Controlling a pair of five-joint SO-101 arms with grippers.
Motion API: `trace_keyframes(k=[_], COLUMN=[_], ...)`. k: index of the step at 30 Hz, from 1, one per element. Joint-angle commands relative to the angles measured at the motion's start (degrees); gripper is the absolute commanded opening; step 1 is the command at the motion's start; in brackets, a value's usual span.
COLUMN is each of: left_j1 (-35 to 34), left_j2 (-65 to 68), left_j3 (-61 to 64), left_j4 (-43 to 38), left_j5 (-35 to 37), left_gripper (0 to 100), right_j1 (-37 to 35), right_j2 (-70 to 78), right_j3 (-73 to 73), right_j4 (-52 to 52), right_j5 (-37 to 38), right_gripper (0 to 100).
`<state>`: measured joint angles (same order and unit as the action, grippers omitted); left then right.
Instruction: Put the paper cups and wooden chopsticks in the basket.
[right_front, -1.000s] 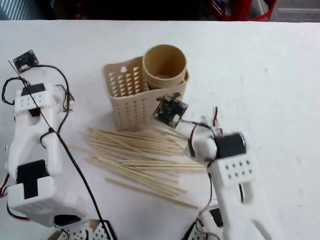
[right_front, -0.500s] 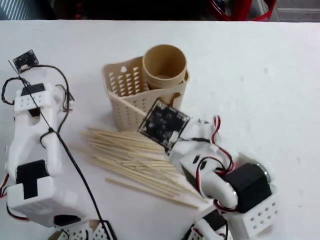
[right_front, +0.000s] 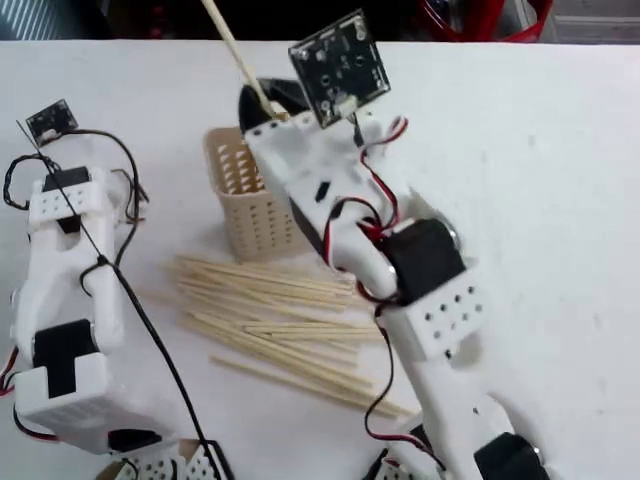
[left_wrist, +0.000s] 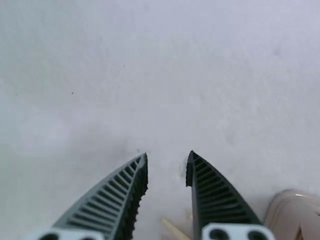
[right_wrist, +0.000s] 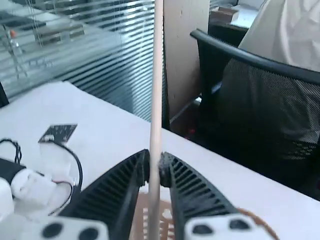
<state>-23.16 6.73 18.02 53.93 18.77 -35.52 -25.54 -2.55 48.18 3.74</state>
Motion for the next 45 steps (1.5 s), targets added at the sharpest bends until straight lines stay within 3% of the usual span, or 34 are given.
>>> trace_keyframes(k=[1, 8, 11, 23, 32, 35, 39, 41, 45], left_j1=[-0.48, -0.48, -0.48, -0.48, -0.31, -0.40, -0.31, -0.13, -0.13], left_j2=[-1.27, -1.27, -1.19, -1.19, -1.19, -1.19, -1.19, -1.19, -1.19], left_j3=[-0.70, -0.26, -0.26, -0.26, -0.26, -0.26, -0.26, -0.26, -0.26], left_j4=[-1.23, -3.08, -3.08, -2.90, -3.16, -2.90, -3.08, -3.16, -3.25], left_j5=[0.62, 0.62, 0.62, 0.62, 0.62, 0.62, 0.62, 0.62, 0.62], left_gripper=[15, 15, 15, 15, 15, 15, 15, 15, 15], right_j1=[-0.40, -0.40, -0.04, -0.40, 0.57, 0.57, 1.71, 2.77, 6.02], right_j2=[-0.48, -0.84, 1.98, 3.30, -6.64, -9.63, -18.42, -25.36, -34.15], right_j3=[5.19, 26.02, 30.33, 40.18, 44.57, 41.49, 38.59, 36.75, 34.37], right_j4=[-11.21, -39.16, -44.97, -46.29, -45.85, -38.29, -11.91, 4.09, 26.59], right_j5=[-5.19, -6.24, -6.15, -6.77, -9.41, -5.54, 4.75, 12.13, 32.09], right_gripper=[1.6, 1.8, 1.8, 1.8, 1.7, 1.6, 1.6, 1.6, 1.6])
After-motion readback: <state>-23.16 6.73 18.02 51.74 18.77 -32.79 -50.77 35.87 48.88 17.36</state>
